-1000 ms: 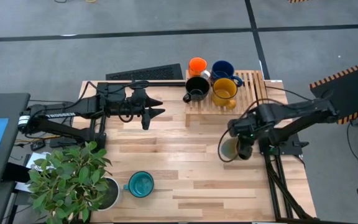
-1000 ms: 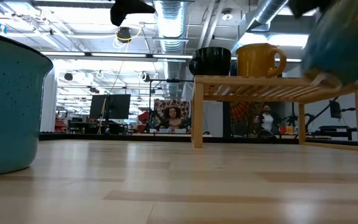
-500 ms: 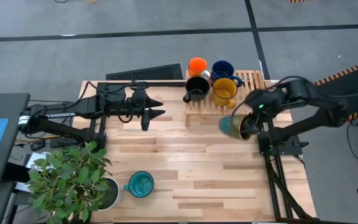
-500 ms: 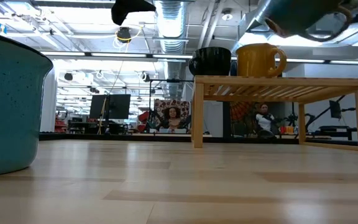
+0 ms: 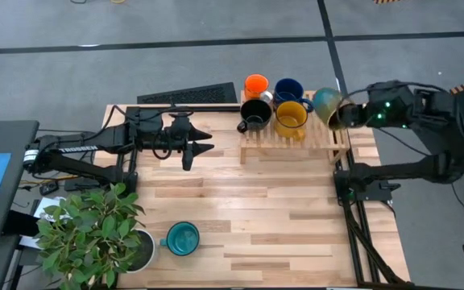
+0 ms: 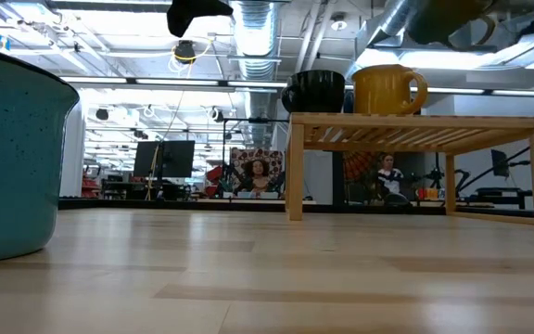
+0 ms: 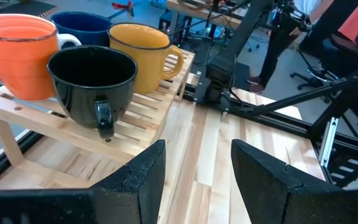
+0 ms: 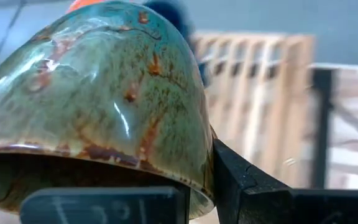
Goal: Place coffee mugs
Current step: Put the dark green patterned mug on the shelf
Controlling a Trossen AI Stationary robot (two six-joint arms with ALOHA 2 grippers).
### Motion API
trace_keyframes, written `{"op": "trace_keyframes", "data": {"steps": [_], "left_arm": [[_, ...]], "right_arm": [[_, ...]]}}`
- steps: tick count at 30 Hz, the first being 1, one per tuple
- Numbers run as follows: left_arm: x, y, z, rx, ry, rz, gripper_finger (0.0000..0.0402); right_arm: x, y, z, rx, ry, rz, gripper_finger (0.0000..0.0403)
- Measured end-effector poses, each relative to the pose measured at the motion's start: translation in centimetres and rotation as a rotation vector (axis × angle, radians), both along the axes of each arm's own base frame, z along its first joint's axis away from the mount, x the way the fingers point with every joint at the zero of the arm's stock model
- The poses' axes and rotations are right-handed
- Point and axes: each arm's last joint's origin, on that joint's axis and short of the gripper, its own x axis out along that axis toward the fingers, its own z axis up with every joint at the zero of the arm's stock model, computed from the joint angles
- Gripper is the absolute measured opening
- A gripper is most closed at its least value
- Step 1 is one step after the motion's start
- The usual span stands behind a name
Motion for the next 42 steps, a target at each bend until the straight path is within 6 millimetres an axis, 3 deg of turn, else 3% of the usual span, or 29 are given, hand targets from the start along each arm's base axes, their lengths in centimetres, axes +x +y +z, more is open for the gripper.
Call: {"op": "trace_keyframes", "data": {"steps": [6, 14, 18, 24, 32, 42], "left_arm": [[0.0, 0.0, 0.0, 0.000, -0.001, 0.000, 0.0167], [0.0, -0.2, 0.0, -0.014, -0.004, -0.067, 0.0167], [0.0, -0.2, 0.0, -0.015, -0.004, -0.066, 0.0167], [0.0, -0.2, 0.0, -0.018, -0.004, -0.084, 0.0167], [0.0, -0.3, 0.0, 0.001, -0.002, -0.088, 0.0167], [0.0, -0.1, 0.1, 0.012, -0.006, -0.036, 0.0167]], "right_arm": [[-0.1, -1.9, -0.1, -0.037, 0.085, -0.182, 0.0061], [1.3, -5.5, -1.2, 0.195, 0.075, -0.049, 0.0061], [1.3, -6.9, -1.5, 0.225, 0.085, -0.034, 0.0061], [-0.4, -8.0, -1.6, 0.198, 0.131, -0.151, 0.0061], [-2.1, -9.3, -1.8, 0.228, 0.082, -0.124, 0.0061], [-1.5, -9.2, -3.3, 0.273, 0.107, -0.037, 0.0061]]}}
